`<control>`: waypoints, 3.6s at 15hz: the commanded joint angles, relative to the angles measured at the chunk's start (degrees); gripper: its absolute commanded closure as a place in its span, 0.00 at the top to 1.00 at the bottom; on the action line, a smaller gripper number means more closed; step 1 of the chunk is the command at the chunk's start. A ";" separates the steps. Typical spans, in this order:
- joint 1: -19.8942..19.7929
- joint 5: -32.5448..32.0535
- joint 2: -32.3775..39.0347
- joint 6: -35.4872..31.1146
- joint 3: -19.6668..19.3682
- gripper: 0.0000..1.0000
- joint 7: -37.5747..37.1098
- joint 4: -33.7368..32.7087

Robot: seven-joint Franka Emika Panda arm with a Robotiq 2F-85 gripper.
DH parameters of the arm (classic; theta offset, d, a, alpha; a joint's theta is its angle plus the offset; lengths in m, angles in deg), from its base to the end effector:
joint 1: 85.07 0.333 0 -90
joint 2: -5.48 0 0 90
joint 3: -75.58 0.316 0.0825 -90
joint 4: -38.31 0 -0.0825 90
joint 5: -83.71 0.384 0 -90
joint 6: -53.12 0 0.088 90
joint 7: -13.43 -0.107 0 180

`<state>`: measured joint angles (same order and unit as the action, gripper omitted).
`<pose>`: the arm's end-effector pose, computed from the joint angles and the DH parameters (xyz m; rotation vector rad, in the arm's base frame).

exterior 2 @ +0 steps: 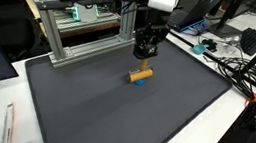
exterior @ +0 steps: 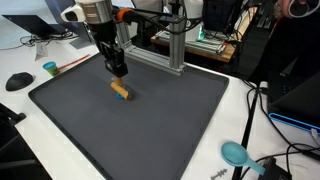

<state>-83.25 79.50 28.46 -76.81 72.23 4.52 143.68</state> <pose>0.6424 -0.0165 0.3141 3.0568 -0.2003 0.0504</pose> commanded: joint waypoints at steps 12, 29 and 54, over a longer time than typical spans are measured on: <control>-1.00 0.34 -4.29 4.17 0.61 0.23 3.21 1.27; -3.91 0.20 -14.41 -1.43 4.21 0.23 45.46 7.05; -4.73 -2.11 -6.28 -4.57 5.06 0.23 67.78 6.67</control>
<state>-87.26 78.83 21.22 -82.04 76.84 70.31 151.84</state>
